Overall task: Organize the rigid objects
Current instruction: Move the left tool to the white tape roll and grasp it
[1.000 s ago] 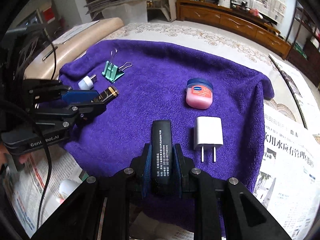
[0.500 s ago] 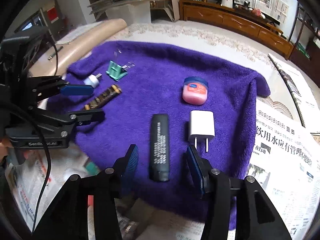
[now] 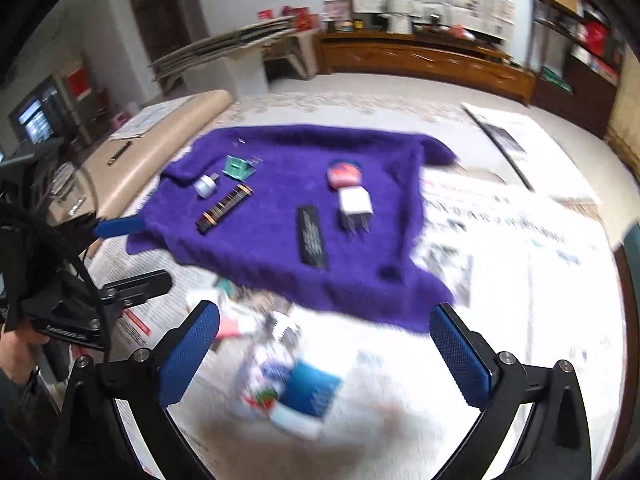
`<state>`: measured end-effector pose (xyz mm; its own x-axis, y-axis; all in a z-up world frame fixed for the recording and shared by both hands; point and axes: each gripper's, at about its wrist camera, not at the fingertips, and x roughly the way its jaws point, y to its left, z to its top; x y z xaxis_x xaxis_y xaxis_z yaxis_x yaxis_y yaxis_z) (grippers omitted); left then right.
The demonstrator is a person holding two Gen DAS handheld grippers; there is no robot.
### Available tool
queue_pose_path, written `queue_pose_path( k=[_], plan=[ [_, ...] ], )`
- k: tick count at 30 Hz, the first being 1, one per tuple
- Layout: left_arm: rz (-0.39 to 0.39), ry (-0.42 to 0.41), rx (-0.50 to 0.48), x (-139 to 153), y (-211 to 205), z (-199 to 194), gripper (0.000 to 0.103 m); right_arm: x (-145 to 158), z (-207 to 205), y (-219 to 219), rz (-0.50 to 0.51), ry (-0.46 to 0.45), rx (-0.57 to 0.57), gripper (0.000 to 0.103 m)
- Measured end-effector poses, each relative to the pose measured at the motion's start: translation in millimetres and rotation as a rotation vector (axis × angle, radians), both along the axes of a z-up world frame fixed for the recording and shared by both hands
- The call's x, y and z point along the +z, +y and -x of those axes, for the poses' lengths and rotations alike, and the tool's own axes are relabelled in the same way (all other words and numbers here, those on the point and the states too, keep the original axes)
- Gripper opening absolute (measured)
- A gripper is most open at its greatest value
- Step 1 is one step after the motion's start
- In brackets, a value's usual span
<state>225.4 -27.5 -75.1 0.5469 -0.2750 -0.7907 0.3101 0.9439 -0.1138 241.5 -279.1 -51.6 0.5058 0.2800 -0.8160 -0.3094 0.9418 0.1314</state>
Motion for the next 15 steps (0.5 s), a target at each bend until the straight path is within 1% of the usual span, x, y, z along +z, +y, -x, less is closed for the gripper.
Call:
queue_pose_path(
  k=[4,8,11,13,15],
  plan=[
    [0.048,0.049,0.038,-17,-1,11,0.103,-8,27,-22,-0.023,0.001,-0.062,0.103],
    [0.040,0.079,0.087,-31,-14,13,0.103,-22,38,-40,-0.083,-0.003,-0.120,0.103],
    [0.034,0.064,0.117,-35,-23,12,0.103,-30,40,-49,-0.093,0.007,-0.136,0.103],
    [0.010,0.049,0.154,-36,-29,9,0.103,-34,42,-52,-0.067,-0.001,-0.141,0.103],
    [0.008,0.050,0.181,-38,-31,6,0.102,-36,41,-55,-0.054,-0.002,-0.143,0.103]
  ],
)
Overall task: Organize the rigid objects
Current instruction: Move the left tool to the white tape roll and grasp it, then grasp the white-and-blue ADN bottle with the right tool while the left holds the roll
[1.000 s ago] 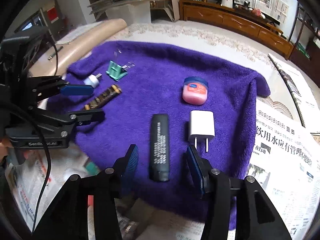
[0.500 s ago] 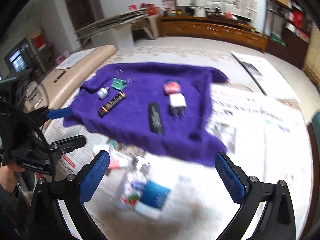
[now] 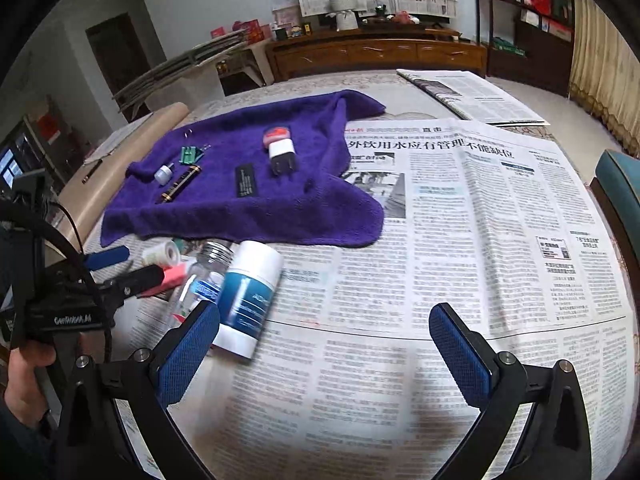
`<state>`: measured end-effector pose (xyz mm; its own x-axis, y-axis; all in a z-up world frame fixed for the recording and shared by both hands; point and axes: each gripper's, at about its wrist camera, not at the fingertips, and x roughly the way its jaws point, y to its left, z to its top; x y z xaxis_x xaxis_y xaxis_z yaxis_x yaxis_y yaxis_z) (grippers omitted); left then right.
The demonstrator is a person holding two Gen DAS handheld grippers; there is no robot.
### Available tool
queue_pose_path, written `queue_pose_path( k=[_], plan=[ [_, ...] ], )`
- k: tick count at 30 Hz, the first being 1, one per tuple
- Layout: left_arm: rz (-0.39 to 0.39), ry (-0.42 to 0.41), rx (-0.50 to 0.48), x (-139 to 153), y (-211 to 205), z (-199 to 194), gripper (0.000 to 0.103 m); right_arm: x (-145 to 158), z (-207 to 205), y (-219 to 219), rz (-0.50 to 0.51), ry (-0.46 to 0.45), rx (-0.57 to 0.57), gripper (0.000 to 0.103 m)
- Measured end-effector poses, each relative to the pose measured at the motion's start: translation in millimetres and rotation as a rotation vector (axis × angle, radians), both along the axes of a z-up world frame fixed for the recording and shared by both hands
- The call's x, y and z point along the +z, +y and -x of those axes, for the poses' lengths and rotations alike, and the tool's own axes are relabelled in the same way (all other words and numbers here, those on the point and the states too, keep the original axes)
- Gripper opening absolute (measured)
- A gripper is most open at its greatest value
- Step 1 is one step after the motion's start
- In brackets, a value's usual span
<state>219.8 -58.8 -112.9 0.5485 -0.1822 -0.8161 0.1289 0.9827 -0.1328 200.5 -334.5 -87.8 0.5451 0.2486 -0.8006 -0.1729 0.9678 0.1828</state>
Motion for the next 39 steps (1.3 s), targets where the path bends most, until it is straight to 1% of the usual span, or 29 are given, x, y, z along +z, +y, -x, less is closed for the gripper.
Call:
queue_pose_path(
  k=[2,4,5,6,9,11,12,13,16,20,22,25,26,28,32,34,39],
  plan=[
    [-0.005,0.002,0.038,-2,-3,-5,0.101,-2,0,-4,-0.021,0.005,-0.003,0.103],
    [-0.013,-0.001,0.058,-2,-4,-7,0.094,-3,0,-6,-0.032,0.011,0.001,0.103],
    [-0.029,-0.001,0.071,-4,-6,-8,0.091,-3,0,-7,-0.032,0.010,0.000,0.103],
    [-0.035,0.000,0.076,-5,-6,-9,0.085,-3,0,-8,-0.034,0.009,0.000,0.103],
    [-0.026,-0.004,0.095,-6,-5,-10,0.082,-3,1,-10,-0.044,0.013,0.000,0.103],
    [-0.029,-0.008,0.107,-6,-6,-8,0.074,-3,2,-11,-0.047,0.014,-0.002,0.103],
    [-0.035,-0.007,0.108,-7,-8,-8,0.067,-3,2,-12,-0.048,0.016,-0.003,0.103],
    [-0.044,-0.015,0.104,-6,-10,-6,0.064,-3,2,-13,-0.048,0.019,-0.004,0.103],
    [-0.051,-0.021,0.095,-6,-10,-4,0.064,-4,2,-15,-0.053,0.025,-0.012,0.103],
    [-0.071,-0.024,0.109,-7,0,-2,0.064,-3,3,-13,-0.056,0.023,-0.006,0.103],
    [-0.069,-0.027,0.126,-7,7,-1,0.063,-3,4,-13,-0.056,0.022,-0.002,0.103],
    [-0.057,-0.032,0.118,-7,9,-3,0.063,-4,4,-11,-0.055,0.029,0.001,0.103],
    [-0.057,-0.035,0.115,-7,8,-4,0.061,-4,4,-11,-0.055,0.030,0.002,0.103],
    [-0.059,-0.043,0.101,-7,7,-4,0.052,-5,4,-9,-0.054,0.031,0.005,0.103],
    [-0.071,-0.059,0.087,-7,7,-2,0.042,-6,4,-6,-0.050,0.037,0.011,0.103],
    [-0.064,-0.062,0.077,-7,11,-1,0.031,-7,4,-5,-0.049,0.041,0.013,0.103],
    [-0.078,-0.064,0.046,-6,20,2,0.030,-8,4,2,-0.043,0.036,0.026,0.103]
  ],
)
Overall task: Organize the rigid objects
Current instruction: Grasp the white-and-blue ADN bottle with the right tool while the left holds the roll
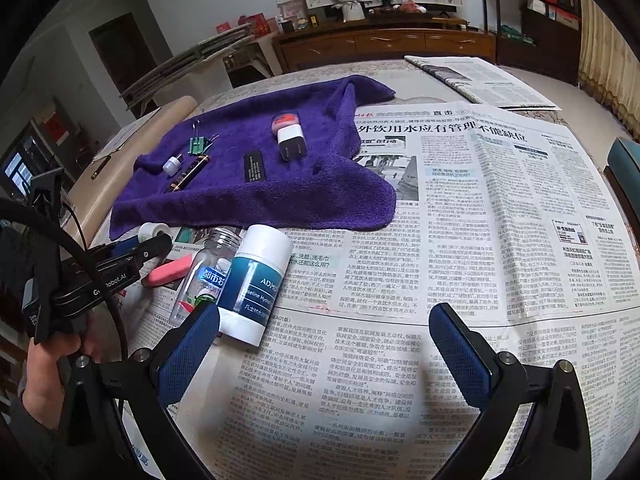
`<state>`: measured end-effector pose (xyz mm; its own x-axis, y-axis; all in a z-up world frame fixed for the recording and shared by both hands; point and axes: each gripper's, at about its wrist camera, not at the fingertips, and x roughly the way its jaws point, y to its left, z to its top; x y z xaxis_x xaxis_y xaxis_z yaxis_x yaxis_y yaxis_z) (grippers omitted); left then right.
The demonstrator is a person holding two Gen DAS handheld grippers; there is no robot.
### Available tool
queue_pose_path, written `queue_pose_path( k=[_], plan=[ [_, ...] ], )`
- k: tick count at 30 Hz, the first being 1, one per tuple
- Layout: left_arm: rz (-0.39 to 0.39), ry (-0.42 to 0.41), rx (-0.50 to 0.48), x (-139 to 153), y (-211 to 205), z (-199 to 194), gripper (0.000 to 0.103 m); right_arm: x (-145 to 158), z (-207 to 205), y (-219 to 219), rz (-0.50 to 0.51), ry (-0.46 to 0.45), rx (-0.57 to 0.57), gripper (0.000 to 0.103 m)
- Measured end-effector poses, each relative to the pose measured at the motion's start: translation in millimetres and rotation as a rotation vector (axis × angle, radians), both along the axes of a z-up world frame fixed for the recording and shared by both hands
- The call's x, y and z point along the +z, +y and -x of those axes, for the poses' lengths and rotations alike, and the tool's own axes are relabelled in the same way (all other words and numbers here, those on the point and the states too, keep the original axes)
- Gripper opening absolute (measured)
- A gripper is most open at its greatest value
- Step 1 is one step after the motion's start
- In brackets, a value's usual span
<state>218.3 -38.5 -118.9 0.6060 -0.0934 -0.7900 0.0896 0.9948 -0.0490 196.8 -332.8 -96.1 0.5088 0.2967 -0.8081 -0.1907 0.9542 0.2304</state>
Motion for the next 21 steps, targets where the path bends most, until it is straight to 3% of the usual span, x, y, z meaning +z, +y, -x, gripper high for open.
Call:
queue_pose_path(
  k=[7,21],
  plan=[
    [-0.010,0.019,-0.011,1,17,1,0.029,-5,-6,18,0.024,-0.004,0.014,0.103],
    [-0.019,0.005,-0.010,0,34,10,0.029,-21,-18,49,0.211,-0.056,-0.003,0.103]
  ],
)
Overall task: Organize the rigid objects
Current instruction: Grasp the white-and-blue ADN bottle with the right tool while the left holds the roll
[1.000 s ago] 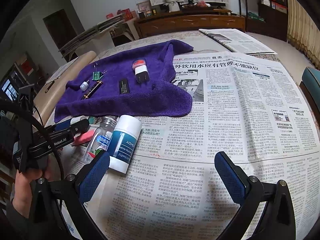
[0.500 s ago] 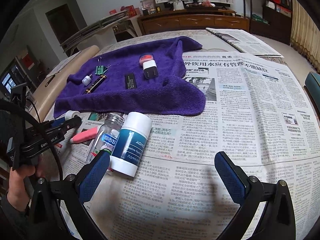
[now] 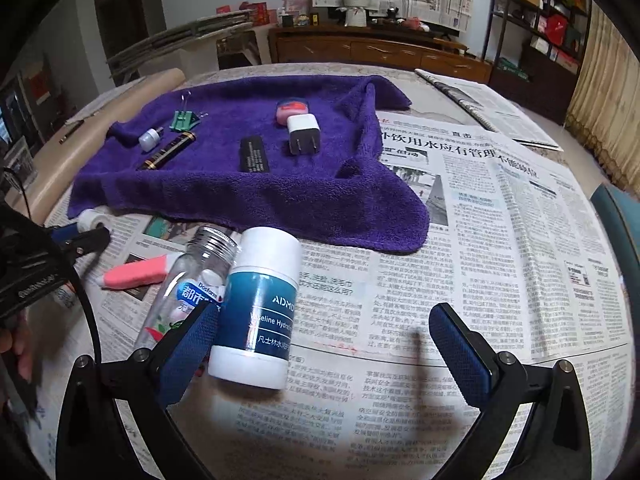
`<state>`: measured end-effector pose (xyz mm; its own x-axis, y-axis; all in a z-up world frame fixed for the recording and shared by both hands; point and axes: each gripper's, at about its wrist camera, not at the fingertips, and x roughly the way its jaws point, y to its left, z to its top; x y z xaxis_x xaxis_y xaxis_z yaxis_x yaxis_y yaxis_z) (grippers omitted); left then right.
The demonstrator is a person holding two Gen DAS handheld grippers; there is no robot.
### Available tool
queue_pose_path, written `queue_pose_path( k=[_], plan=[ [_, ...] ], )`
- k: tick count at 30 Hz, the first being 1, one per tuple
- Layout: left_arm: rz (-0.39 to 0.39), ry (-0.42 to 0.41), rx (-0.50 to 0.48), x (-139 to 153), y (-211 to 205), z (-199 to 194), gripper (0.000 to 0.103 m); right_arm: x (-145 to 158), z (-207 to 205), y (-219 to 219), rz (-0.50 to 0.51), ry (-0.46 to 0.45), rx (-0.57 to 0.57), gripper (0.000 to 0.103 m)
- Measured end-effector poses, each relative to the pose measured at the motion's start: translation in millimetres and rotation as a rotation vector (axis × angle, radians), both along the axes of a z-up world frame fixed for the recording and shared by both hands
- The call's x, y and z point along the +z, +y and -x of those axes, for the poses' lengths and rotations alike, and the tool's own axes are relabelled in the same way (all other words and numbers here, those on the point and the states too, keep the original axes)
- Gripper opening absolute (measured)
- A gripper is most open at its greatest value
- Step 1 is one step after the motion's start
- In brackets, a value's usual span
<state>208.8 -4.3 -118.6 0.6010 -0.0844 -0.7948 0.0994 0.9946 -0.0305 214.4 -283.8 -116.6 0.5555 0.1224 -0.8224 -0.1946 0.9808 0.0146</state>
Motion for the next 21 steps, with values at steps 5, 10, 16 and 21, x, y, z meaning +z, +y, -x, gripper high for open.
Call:
queue_pose_path(
  k=[5,10,16,21],
  plan=[
    [0.010,0.003,0.003,0,1,-1,0.029,-4,-7,2,0.006,-0.001,-0.004,0.101],
    [0.027,0.002,0.005,-1,3,-1,0.029,-8,-10,3,-0.015,0.006,0.019,0.083],
    [0.023,0.004,0.002,-1,3,0,0.029,-6,-5,14,0.007,-0.010,0.055,0.068],
    [0.026,0.005,0.001,-1,3,1,0.029,-5,-4,17,0.004,-0.016,0.082,0.055]
  ],
)
